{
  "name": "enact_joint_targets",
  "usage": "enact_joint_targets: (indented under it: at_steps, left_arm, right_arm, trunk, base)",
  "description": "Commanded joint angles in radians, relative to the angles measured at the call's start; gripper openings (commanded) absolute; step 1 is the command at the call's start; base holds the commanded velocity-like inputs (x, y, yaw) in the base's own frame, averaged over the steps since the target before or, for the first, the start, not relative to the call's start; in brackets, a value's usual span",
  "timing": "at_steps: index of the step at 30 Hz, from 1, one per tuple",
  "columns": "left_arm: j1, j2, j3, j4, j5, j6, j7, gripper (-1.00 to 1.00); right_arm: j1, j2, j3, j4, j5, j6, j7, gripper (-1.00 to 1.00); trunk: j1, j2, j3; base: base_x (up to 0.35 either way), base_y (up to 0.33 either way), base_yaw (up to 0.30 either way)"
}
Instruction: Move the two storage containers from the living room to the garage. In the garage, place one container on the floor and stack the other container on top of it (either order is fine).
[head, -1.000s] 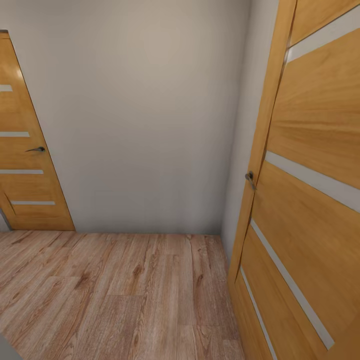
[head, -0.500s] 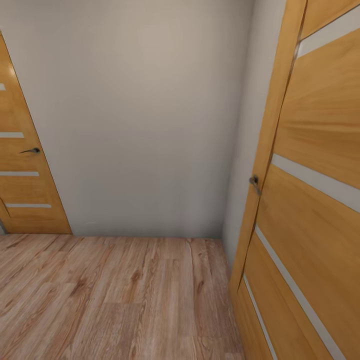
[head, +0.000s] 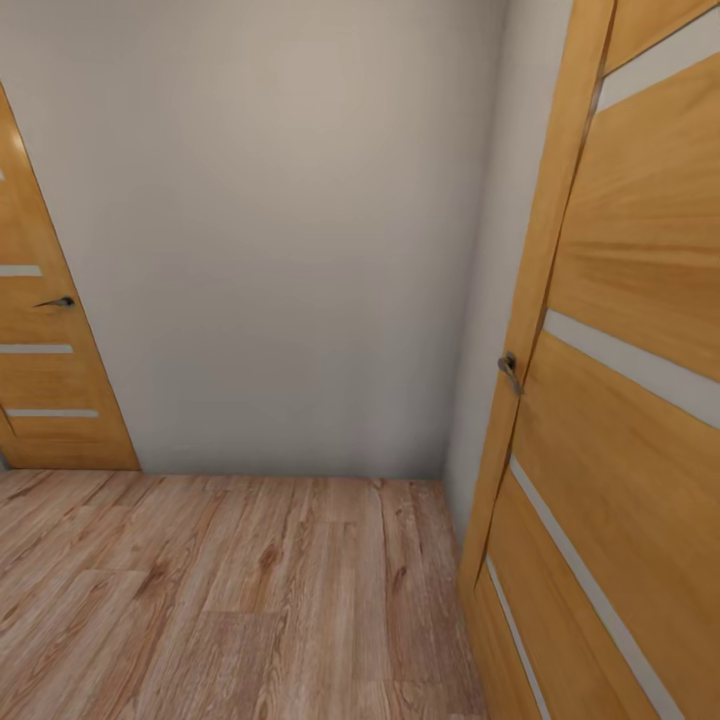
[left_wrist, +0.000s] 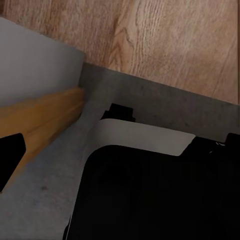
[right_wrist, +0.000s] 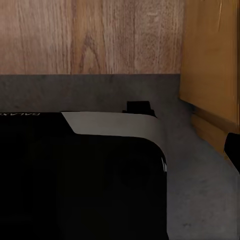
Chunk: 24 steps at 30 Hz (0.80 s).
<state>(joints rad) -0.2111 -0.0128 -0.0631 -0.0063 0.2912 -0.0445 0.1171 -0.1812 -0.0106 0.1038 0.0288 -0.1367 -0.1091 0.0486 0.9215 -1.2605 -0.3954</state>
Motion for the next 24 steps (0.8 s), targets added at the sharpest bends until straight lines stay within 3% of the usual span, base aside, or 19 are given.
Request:
enact_joint_targets:
  at_steps: [1,7,14,24]
  left_arm:
    - [-0.001,-0.001,-0.007,0.001,0.008,-0.004,0.003,1.0]
    - [-0.001,-0.001,-0.006,0.001,0.008,-0.003,0.003,1.0]
    - [-0.001,-0.001,-0.007,0.001,0.008,-0.003,0.004,1.0]
    - [-0.001,-0.001,-0.006,0.0,0.009,-0.004,0.004,1.0]
  right_arm:
    - [-0.001,0.0,0.008,0.003,-0.011,-0.006,0.005,1.0]
    - [-0.001,-0.002,0.008,0.003,-0.011,-0.007,0.005,1.0]
    - [-0.001,-0.007,0.008,0.003,-0.011,-0.007,0.005,1.0]
    - [-0.001,-0.006,0.008,0.003,-0.011,-0.008,0.005,1.0]
  trunk:
    - [0.0,-0.001,-0.001]
    - [0.0,-0.001,-0.001]
    - [0.0,-0.001,-0.001]
    - [0.0,-0.001,-0.001]
  base:
    - [0.018,-0.081,0.0]
    - [0.006,-0.028,0.015]
    - [0.001,-0.002,0.159]
    - [0.0,0.0,0.015]
